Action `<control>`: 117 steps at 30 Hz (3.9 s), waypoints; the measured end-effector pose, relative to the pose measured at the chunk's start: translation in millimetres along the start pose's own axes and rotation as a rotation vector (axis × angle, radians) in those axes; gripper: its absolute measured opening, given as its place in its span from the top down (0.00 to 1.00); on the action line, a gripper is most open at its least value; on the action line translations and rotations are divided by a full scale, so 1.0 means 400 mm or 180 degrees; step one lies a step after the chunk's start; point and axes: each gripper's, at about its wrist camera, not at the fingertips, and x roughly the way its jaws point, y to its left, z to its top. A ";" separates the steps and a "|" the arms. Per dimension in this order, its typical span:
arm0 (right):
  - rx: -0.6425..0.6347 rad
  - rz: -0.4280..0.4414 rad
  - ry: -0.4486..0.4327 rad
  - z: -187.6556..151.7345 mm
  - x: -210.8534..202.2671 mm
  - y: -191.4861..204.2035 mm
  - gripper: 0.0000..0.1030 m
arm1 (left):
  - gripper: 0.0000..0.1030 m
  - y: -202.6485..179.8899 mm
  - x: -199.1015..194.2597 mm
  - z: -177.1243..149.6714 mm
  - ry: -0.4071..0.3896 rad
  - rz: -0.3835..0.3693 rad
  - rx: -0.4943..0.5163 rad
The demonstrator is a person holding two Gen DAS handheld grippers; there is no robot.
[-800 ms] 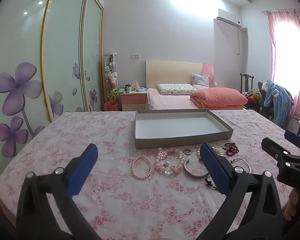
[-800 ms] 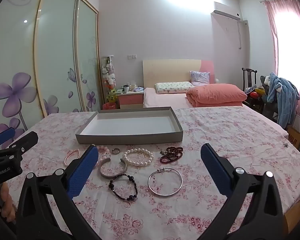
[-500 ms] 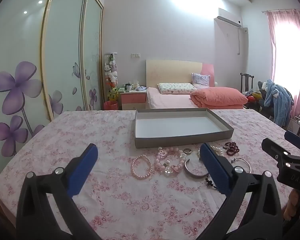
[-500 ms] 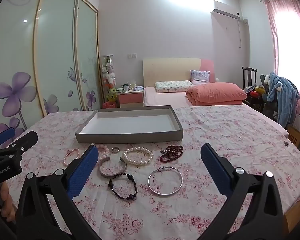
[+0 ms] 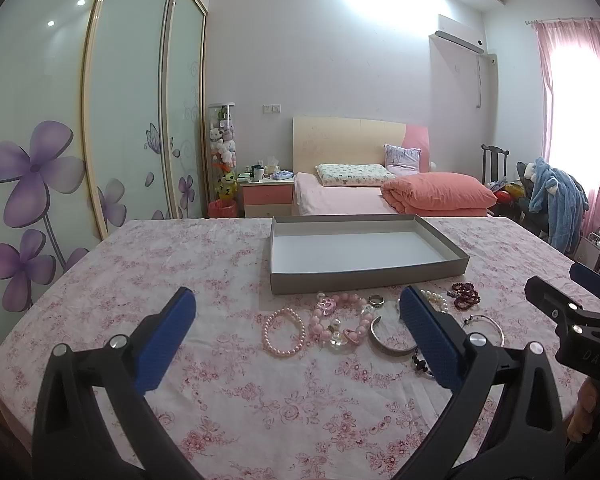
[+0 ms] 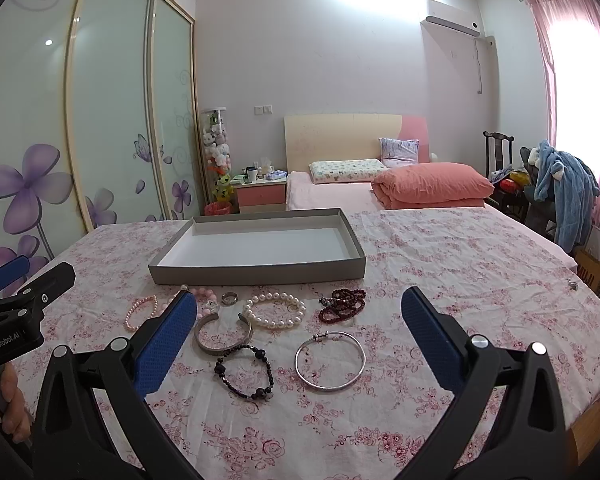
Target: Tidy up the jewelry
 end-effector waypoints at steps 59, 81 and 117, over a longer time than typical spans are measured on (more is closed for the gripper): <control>0.0024 0.0007 0.0026 -0.001 0.003 -0.003 0.02 | 0.04 0.001 0.001 0.000 0.0022 0.0000 -0.0007; 0.0078 -0.0055 0.0183 -0.016 0.038 -0.020 0.02 | 0.04 0.006 0.040 -0.024 0.0147 0.0066 0.0001; -0.0100 -0.0105 0.1683 -0.091 0.300 -0.062 0.21 | 0.04 0.068 0.359 -0.094 0.1692 0.0047 -0.0052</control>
